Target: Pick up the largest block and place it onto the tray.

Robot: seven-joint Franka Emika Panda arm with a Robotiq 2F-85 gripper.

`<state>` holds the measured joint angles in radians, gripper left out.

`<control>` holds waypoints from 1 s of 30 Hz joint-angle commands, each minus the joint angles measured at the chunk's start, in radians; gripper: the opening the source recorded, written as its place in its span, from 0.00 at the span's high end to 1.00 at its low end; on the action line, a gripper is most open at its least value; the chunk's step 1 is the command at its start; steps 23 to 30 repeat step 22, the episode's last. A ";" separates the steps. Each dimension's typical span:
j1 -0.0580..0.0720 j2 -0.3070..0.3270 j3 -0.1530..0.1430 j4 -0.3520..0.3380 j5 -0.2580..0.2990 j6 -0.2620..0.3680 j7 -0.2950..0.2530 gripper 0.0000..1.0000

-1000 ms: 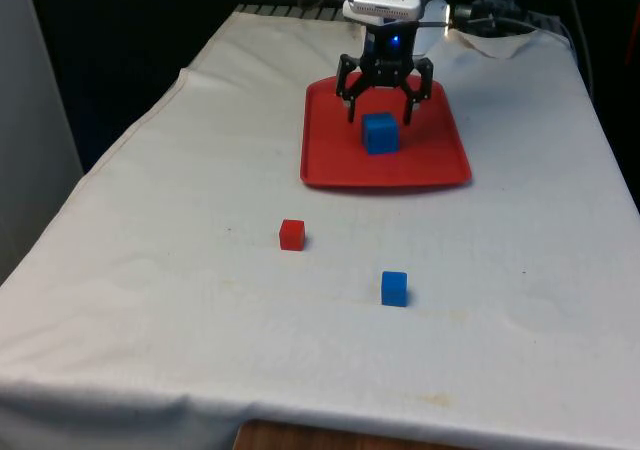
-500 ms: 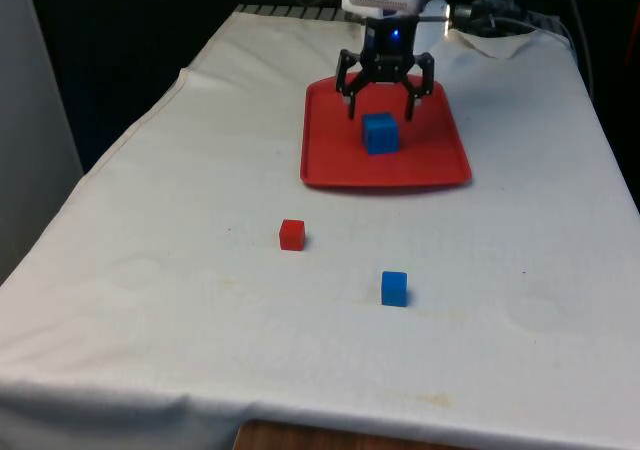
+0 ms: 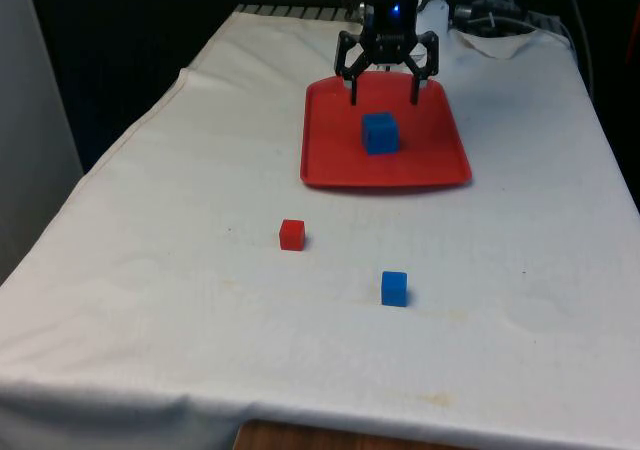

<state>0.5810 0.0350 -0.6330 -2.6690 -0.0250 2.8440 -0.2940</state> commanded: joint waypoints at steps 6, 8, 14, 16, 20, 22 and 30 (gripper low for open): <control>-0.001 -0.005 -0.002 0.058 -0.008 -0.061 0.010 0.00; 0.000 -0.007 -0.001 0.083 -0.005 -0.086 0.011 0.00; 0.000 -0.007 0.000 0.125 -0.001 -0.121 0.014 0.00; 0.001 -0.006 0.001 0.141 0.001 -0.136 0.015 0.00; 0.001 0.002 0.003 0.179 0.011 -0.163 0.014 0.00; 0.000 -0.001 0.001 0.180 0.003 -0.162 0.014 0.00; 0.000 -0.001 0.001 0.180 0.003 -0.162 0.014 0.00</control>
